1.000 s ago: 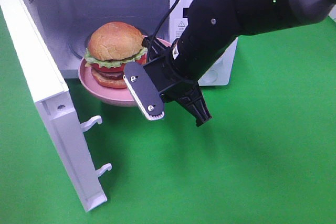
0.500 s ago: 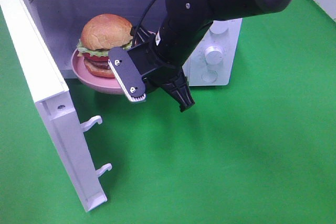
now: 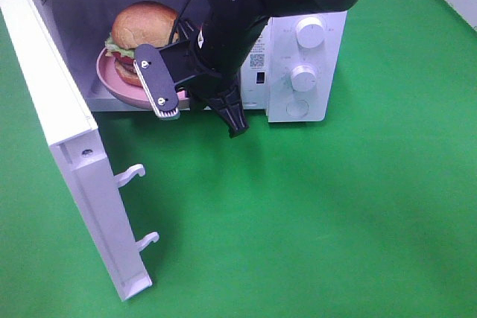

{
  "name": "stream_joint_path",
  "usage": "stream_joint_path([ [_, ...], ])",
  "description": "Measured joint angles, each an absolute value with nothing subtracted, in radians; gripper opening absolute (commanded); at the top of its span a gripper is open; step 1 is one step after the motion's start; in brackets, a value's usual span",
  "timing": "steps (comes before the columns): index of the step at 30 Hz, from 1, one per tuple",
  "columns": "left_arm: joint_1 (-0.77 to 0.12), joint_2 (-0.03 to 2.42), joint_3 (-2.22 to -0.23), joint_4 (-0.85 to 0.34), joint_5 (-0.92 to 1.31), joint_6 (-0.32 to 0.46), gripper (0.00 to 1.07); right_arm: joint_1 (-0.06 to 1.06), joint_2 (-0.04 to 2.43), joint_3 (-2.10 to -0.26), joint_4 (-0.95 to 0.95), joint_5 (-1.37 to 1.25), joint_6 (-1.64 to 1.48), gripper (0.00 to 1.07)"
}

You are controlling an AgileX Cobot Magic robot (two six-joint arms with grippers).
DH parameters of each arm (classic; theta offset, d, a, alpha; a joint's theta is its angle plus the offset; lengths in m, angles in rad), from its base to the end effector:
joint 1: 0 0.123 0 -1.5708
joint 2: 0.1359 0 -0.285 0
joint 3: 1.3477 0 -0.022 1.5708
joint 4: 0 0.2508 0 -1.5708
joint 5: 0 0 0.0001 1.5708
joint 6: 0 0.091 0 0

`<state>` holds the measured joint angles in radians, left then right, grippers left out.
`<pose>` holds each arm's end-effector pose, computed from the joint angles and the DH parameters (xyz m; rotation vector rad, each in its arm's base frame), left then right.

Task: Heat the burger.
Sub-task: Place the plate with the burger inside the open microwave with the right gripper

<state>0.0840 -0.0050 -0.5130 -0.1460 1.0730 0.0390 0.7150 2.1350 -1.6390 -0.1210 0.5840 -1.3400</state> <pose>-0.0071 -0.0123 0.2806 -0.0363 2.0310 -0.0970 0.3606 0.3051 0.1855 -2.2770 1.2520 -0.3570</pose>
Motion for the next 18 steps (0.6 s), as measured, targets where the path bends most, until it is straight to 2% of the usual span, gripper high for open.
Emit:
stream_joint_path([
  [18, 0.084, -0.005, -0.513, -0.146, 1.073, 0.039, 1.00, 0.710, 2.244, -1.772, -0.140, 0.588, -1.257, 0.00],
])
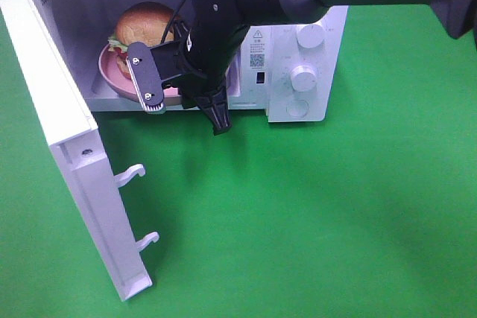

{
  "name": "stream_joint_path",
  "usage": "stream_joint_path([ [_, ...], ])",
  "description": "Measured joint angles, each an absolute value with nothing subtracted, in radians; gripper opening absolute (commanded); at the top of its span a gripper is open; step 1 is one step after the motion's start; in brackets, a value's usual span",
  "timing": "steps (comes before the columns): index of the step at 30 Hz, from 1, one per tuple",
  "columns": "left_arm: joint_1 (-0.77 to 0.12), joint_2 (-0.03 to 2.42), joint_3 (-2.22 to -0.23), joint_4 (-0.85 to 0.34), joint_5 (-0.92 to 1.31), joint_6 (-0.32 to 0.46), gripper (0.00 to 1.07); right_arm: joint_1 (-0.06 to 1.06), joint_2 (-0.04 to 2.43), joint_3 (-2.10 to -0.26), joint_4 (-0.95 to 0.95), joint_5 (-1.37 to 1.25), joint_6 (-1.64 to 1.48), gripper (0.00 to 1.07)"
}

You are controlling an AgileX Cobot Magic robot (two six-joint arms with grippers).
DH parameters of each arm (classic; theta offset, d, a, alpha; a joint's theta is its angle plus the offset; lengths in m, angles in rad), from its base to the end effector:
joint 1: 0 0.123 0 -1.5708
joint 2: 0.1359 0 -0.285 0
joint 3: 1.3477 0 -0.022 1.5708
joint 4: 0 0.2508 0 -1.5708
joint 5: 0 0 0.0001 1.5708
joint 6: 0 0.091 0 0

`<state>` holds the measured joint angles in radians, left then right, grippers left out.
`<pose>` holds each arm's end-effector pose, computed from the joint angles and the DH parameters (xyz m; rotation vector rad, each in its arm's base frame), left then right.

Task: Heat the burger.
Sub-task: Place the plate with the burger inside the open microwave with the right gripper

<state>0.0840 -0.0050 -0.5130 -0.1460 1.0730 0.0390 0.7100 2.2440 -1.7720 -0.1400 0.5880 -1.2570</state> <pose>-0.0071 -0.0123 0.2806 -0.0363 2.0310 -0.0970 0.3825 0.3195 0.1711 -2.2065 1.3256 -0.3549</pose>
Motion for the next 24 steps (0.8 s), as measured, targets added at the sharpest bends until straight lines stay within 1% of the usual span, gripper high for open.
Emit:
stream_joint_path([
  [13, 0.084, -0.005, -0.513, -0.146, 1.073, 0.039, 1.00, 0.686, 2.337, -1.922, -0.168, 0.602, -1.204, 0.00],
  [15, 0.084, -0.005, -0.513, -0.146, 1.073, 0.039, 1.00, 0.675, 2.366, -1.968, -0.173, 0.615, -1.187, 0.00],
  [24, 0.084, -0.005, -0.513, -0.146, 1.073, 0.039, 1.00, 0.660, 2.425, -2.055, -0.192, 0.616, -1.167, 0.00],
])
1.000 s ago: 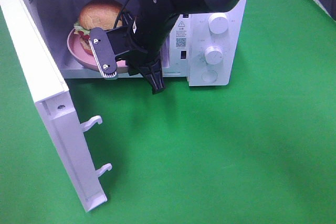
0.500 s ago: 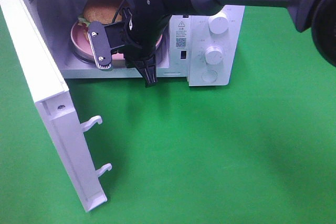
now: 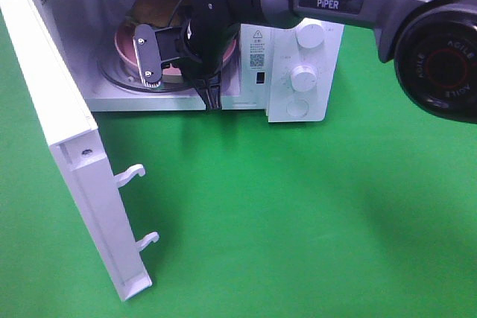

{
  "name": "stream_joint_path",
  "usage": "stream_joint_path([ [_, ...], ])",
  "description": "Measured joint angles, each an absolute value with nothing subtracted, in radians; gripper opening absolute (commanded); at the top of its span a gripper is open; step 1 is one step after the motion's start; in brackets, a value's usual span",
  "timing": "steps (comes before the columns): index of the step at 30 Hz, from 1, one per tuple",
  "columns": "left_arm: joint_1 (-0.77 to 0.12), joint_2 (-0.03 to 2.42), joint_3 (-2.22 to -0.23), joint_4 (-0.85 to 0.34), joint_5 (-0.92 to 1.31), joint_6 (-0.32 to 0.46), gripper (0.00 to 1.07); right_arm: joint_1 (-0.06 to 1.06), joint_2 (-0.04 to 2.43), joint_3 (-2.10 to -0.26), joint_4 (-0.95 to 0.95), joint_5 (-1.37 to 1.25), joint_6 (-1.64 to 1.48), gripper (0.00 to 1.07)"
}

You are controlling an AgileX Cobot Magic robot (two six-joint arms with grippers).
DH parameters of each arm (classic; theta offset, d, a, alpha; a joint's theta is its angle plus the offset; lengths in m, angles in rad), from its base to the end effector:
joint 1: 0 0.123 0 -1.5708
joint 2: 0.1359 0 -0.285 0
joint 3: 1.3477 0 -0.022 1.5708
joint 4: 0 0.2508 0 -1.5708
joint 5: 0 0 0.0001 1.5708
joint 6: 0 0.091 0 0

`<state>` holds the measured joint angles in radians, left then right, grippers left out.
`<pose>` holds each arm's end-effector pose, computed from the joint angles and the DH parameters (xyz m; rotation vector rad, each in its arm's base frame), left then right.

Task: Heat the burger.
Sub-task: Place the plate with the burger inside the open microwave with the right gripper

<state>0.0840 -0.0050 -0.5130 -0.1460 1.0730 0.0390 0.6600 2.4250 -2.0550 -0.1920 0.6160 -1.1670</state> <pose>-0.0071 -0.0123 0.2806 -0.0363 2.0310 -0.0970 0.4344 0.3244 0.1601 -2.0669 1.4086 -0.4195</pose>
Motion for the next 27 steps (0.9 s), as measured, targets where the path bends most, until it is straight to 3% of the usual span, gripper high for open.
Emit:
stream_joint_path([
  [18, 0.084, -0.005, -0.513, -0.146, 1.073, 0.039, 1.00, 0.675, 2.441, -2.059, -0.166, 0.617, -1.196, 0.01],
  [27, 0.084, -0.005, -0.513, -0.146, 1.073, 0.039, 1.00, 0.682, 2.441, -2.059, -0.146, 0.610, -1.183, 0.11],
])
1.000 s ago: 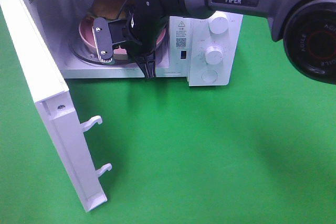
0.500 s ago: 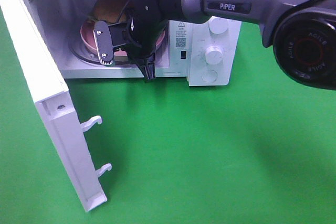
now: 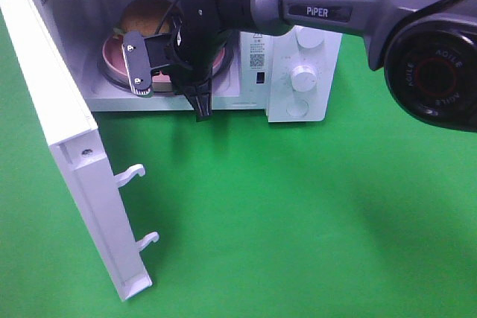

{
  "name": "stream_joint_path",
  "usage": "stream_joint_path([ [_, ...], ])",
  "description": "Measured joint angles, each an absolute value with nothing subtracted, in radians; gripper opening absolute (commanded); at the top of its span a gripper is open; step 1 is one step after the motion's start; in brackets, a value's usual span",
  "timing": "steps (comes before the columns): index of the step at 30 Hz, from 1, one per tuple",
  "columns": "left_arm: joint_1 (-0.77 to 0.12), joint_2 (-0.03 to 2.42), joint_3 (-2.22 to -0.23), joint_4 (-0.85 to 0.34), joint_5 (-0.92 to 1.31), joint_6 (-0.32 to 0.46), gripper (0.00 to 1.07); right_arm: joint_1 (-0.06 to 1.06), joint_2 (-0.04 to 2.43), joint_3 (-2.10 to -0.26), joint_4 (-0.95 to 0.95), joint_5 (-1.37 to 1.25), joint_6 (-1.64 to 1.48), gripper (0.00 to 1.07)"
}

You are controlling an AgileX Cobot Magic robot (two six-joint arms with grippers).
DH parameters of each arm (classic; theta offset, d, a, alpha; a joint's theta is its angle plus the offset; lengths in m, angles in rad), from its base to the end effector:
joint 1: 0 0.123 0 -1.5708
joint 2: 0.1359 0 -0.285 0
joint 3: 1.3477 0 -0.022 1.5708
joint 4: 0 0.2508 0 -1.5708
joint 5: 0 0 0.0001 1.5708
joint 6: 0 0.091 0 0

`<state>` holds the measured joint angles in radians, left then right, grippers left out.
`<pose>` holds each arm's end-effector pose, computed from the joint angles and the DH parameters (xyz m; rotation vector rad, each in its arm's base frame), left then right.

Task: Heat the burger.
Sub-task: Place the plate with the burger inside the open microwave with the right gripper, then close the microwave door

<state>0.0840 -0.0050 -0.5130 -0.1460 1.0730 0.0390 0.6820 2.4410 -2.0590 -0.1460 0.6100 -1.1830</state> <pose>-0.0071 -0.0123 0.2806 -0.0363 2.0310 -0.0970 0.4267 0.3367 0.1526 -2.0759 1.3986 -0.3661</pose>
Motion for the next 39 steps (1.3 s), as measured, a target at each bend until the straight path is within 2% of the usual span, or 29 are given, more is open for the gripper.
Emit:
stream_joint_path([
  [2, 0.084, -0.005, -0.513, -0.146, 1.073, 0.039, 1.00, 0.682, 2.441, -2.064, -0.148, 0.588, -1.168, 0.22],
  [3, 0.084, -0.005, -0.513, -0.146, 1.073, 0.039, 1.00, 0.682, 2.441, -2.064, -0.148, 0.588, -1.168, 0.22],
  [4, 0.084, -0.005, -0.513, -0.146, 1.073, 0.039, 1.00, 0.682, 2.441, -2.071, -0.148, 0.573, -1.149, 0.28],
  [5, 0.084, -0.005, -0.513, -0.146, 1.073, 0.039, 1.00, 0.682, 2.441, -2.071, -0.148, 0.573, -1.149, 0.28],
  [6, 0.084, -0.005, -0.513, -0.146, 1.073, 0.039, 1.00, 0.682, 2.438, -2.071, -0.148, 0.563, -1.141, 0.34],
  [7, 0.084, -0.005, -0.513, -0.146, 1.073, 0.039, 1.00, 0.682, 2.438, -2.071, -0.148, 0.563, -1.141, 0.34],
  [8, 0.084, -0.005, -0.513, -0.146, 1.073, 0.039, 1.00, 0.682, 2.435, -2.071, -0.148, 0.561, -1.134, 0.40],
  [11, 0.084, -0.005, -0.513, -0.146, 1.073, 0.039, 1.00, 0.681, 2.433, -2.071, -0.148, 0.565, -1.124, 0.45],
  [23, 0.084, -0.005, -0.513, -0.146, 1.073, 0.039, 1.00, 0.681, 2.387, -2.017, -0.146, 0.600, -1.089, 0.60],
  [31, 0.084, -0.005, -0.513, -0.146, 1.073, 0.039, 1.00, 0.681, 2.303, -1.874, -0.146, 0.559, -1.089, 0.76],
  [39, 0.084, -0.005, -0.513, -0.146, 1.073, 0.039, 1.00, 0.682, 2.213, -1.715, -0.148, 0.482, -1.089, 0.76],
])
